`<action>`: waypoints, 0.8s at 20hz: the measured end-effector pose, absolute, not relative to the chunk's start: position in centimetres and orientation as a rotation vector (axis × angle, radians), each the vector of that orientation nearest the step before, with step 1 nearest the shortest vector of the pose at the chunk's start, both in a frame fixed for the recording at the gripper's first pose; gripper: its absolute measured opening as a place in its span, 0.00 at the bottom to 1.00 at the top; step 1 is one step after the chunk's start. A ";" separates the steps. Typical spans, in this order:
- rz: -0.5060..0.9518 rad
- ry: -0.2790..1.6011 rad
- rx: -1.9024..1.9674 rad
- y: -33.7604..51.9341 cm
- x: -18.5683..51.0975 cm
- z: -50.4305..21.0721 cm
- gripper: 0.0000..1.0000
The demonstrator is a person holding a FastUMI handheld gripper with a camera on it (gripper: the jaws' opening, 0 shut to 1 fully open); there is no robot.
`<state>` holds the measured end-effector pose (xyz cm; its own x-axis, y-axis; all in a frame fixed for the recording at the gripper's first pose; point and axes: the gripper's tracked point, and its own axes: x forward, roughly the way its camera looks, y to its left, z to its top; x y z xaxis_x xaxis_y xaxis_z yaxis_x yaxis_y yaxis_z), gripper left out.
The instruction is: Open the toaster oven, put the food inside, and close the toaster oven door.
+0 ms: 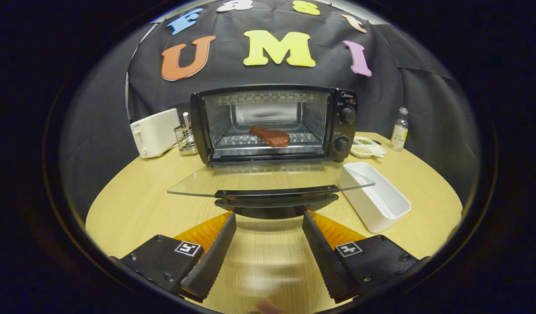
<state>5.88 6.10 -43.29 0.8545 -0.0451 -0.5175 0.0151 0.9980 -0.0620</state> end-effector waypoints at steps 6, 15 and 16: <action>-0.033 0.423 -0.069 6.6 9.6 -37.2 0.98; -0.021 0.264 -0.040 5.7 12.5 -25.5 1.00; -0.006 0.238 -0.044 5.7 11.0 -23.9 0.99</action>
<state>11.01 5.71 -23.87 0.9719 -0.0116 -0.2351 0.0012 0.9990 -0.0442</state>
